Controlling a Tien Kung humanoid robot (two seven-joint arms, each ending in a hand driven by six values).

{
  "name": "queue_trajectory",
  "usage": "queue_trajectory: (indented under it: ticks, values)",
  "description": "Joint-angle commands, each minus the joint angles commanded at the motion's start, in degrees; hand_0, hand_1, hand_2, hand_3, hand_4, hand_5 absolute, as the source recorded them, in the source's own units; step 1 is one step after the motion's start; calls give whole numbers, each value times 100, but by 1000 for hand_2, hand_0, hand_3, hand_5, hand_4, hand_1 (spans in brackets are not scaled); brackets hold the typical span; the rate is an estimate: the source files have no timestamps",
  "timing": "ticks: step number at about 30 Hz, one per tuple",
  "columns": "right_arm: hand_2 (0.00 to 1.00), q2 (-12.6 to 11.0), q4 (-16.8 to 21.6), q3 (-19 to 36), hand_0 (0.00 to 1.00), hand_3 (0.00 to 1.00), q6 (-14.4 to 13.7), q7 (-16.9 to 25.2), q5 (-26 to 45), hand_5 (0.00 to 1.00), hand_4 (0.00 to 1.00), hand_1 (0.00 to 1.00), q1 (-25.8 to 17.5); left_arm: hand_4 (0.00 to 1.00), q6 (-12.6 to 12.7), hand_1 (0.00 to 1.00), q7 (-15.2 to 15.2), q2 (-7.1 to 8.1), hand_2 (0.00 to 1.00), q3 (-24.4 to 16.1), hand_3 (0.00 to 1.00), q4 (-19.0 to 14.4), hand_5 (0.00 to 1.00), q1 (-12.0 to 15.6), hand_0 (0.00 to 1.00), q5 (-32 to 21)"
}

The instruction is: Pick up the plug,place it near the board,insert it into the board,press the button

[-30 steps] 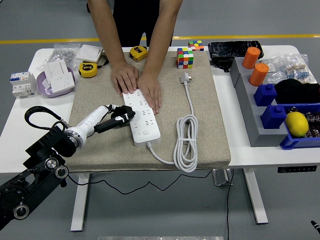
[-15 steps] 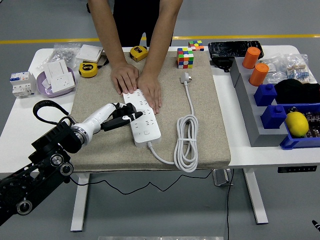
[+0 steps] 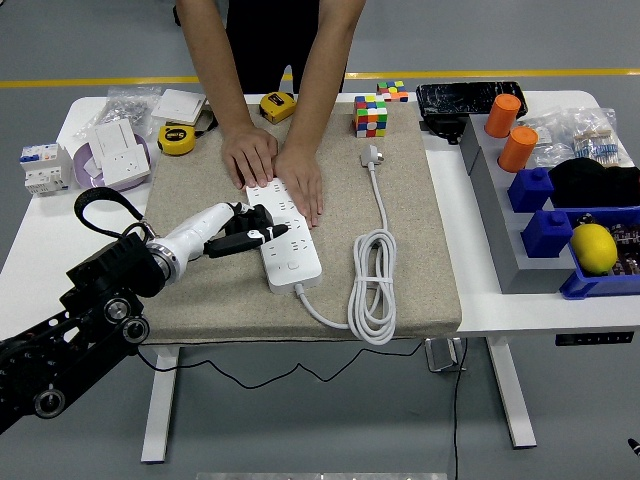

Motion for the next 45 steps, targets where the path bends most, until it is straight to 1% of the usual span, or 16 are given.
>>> queue_trajectory:
  ticks: [4,8,15,16,19,22,26,30,33,34,38,45]
  values:
    - [754,-6,0,-10,998,788,-2,-5,4,840,998,835,4,998,-46,911,14,12,849,68,844,-2,998,-67,998,22]
    - [754,-3,0,12,998,788,0,-19,-18,840,998,835,-19,998,54,911,-106,-13,849,37,844,-56,998,-81,998,90]
    - [754,-14,0,16,998,788,-1,-17,-19,840,998,835,4,998,154,907,-296,-31,849,-17,839,-110,998,-77,998,127]
    - [754,-17,0,12,998,787,-1,-16,-13,840,998,835,8,998,164,904,-310,-32,834,-21,826,-111,998,-79,993,130]
    - [754,-19,0,12,998,787,-3,-17,-8,840,998,835,15,998,163,904,-313,-32,834,-9,826,-106,998,-95,993,143]
    - [754,-8,0,17,998,787,0,-23,-10,842,998,834,8,998,167,907,-281,-39,838,-39,828,-114,998,-94,998,287]
    - [754,-1,0,25,998,787,-1,-24,-10,842,998,834,4,998,135,907,-262,-19,838,-29,828,-84,998,-109,998,266]
    - [754,-10,0,4,998,788,-2,-17,11,843,998,834,33,998,94,905,-327,-37,837,122,829,-32,998,-175,994,-10]
    - [754,-12,0,-13,998,788,-3,-10,25,843,998,834,56,998,-19,905,-279,-60,837,202,829,8,998,-226,994,-138]
    - [753,-13,0,-15,998,787,-4,-9,29,844,998,834,61,998,-43,898,-279,-61,836,215,826,12,998,-237,993,-150]
    - [753,-16,0,-5,998,787,-4,-18,23,844,998,834,60,998,30,898,-495,-61,836,236,826,-26,998,-302,993,-97]
    - [754,-16,0,-3,998,787,-6,-19,21,844,998,833,58,998,-16,895,-447,-98,834,256,821,5,998,-350,988,-43]
